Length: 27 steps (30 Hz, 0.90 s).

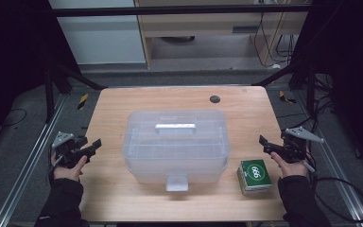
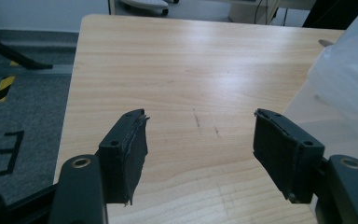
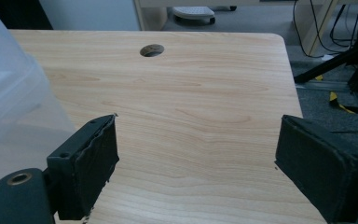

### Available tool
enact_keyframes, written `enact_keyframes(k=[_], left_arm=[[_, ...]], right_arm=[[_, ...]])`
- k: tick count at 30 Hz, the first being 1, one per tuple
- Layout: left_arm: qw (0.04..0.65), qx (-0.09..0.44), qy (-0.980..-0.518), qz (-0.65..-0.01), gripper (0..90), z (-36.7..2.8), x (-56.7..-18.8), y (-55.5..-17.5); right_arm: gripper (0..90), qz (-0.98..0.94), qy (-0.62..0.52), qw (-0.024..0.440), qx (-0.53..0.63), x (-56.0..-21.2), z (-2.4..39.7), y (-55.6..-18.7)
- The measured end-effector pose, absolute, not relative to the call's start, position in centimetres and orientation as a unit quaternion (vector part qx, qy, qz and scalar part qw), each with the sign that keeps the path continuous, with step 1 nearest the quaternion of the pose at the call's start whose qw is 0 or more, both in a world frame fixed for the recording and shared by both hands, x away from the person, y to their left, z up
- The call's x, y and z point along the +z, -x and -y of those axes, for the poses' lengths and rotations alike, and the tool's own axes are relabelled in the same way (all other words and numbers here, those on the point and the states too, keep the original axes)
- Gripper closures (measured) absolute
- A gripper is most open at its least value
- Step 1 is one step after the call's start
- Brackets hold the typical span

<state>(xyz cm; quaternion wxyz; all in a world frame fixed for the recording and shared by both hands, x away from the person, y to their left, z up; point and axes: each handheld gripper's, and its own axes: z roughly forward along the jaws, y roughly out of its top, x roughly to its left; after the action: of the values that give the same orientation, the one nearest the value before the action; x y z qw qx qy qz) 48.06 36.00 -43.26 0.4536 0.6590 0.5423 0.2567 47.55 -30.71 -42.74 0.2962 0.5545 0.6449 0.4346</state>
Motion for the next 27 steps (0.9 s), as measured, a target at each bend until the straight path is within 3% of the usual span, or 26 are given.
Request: enact_keyframes(k=[27], left_arm=[[0.534,0.247,-0.694,-0.416,27.7,-34.3,-35.0,-47.8]], right_arm=[[17.4,-0.661,-0.542,0.285,0.433,-42.4,30.5,-47.9]])
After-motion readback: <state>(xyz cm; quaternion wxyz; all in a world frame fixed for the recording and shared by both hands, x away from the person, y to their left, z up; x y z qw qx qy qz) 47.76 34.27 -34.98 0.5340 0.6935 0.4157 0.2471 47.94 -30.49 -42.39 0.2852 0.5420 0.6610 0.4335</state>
